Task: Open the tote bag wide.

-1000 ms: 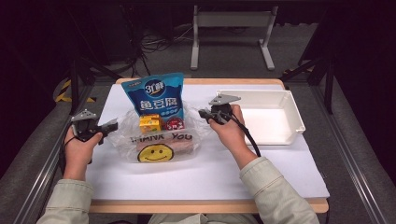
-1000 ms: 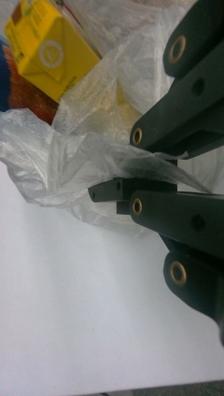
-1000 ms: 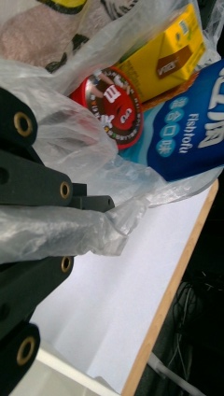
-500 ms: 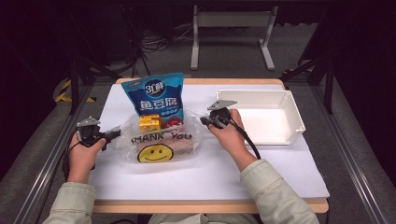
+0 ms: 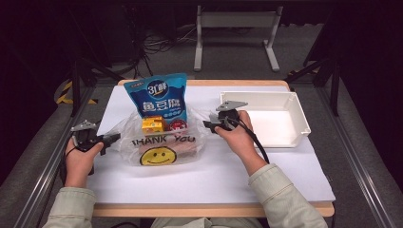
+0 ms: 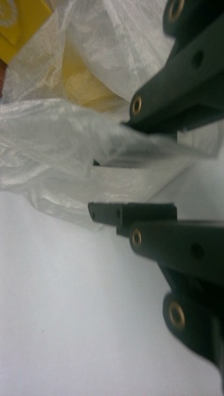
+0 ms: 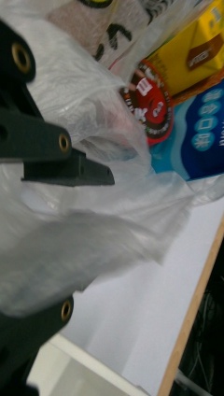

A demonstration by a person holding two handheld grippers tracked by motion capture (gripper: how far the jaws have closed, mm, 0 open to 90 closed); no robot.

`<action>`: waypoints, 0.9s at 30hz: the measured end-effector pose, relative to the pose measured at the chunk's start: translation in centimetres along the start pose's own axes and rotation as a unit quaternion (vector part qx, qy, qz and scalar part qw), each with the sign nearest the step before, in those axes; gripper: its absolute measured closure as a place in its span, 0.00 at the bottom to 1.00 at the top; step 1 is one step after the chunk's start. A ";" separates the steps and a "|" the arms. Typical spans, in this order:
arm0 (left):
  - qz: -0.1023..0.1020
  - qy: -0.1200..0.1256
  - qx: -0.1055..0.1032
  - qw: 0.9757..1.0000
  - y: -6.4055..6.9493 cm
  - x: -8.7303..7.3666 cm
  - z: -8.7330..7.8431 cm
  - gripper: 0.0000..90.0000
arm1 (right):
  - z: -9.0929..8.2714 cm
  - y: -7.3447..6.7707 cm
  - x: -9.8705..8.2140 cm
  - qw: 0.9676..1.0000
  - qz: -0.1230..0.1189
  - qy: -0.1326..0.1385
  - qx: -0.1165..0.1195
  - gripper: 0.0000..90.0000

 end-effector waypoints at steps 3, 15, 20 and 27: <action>0.004 0.027 -0.001 1.000 0.4 0.6 -1.0 0.58 | -0.7 0.2 0.4 1.000 0.005 0.026 -0.003 0.45; 0.030 0.100 -0.008 0.995 2.9 2.4 -4.0 0.28 | -3.3 -0.1 3.0 0.995 -0.005 0.099 -0.005 0.32; 0.047 0.132 -0.006 0.990 3.9 3.1 -5.8 0.25 | -4.6 -0.3 3.9 0.992 -0.017 0.120 -0.023 0.32; 0.077 0.148 -0.015 0.986 6.2 3.6 -7.7 0.24 | -6.0 -0.8 5.0 0.989 -0.030 0.144 -0.027 0.32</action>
Point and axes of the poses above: each handheld gripper's, and its own axes: z roughly forward along the jaws, x roughly out of its top, y roughly to its right, the point moved 3 cm from there along z, roughly forward along the jaws, and after that the axes turned 11 degrees about -z, right-handed, at the moved point
